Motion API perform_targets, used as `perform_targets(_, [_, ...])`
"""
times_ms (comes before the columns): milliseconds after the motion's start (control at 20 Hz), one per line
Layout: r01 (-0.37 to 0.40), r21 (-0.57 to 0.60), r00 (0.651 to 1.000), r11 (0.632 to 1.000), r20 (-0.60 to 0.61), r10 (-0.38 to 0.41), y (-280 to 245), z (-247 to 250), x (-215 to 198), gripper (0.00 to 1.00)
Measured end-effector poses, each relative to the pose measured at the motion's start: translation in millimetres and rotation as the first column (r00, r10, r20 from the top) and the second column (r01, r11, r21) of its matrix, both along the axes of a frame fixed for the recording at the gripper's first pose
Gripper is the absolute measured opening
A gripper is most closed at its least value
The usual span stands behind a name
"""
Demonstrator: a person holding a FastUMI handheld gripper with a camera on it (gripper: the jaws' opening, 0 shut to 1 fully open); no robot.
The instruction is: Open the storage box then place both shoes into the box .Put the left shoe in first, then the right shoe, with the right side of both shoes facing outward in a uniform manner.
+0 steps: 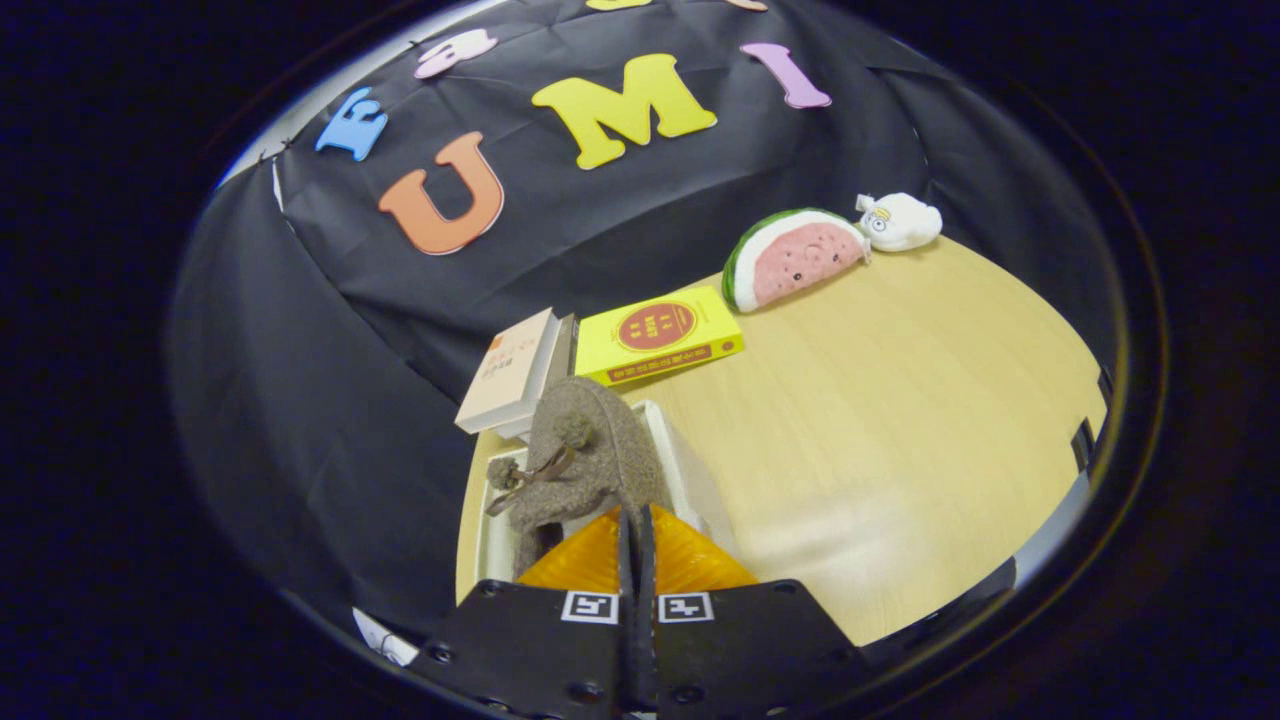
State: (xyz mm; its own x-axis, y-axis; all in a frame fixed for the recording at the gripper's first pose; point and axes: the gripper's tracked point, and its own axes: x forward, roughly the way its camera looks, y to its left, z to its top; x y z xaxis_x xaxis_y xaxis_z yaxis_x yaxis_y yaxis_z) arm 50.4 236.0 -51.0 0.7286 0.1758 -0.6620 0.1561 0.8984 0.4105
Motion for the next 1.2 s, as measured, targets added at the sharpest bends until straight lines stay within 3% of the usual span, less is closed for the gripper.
perform_targets(200, [-0.01,-0.02,1.0,1.0,-0.001,0.01,5,-7,-2,0.0])
perform_targets(350, [-0.033,0.039,0.999,0.999,0.041,0.032,15,0,-1,0.1])
perform_targets(600, [-0.117,-0.01,0.981,0.993,0.156,0.117,16,30,-13,0.54])
perform_targets(750, [-0.14,-0.099,0.951,0.985,0.262,0.162,4,49,-18,0.85])
perform_targets(800, [-0.141,-0.129,0.939,0.982,0.297,0.174,-2,56,-20,0.91])
perform_targets(950, [-0.14,-0.212,0.893,0.967,0.396,0.216,-23,77,-31,0.96])
perform_targets(1200, [-0.09,-0.326,0.809,0.941,0.527,0.26,-80,111,-56,0.96])
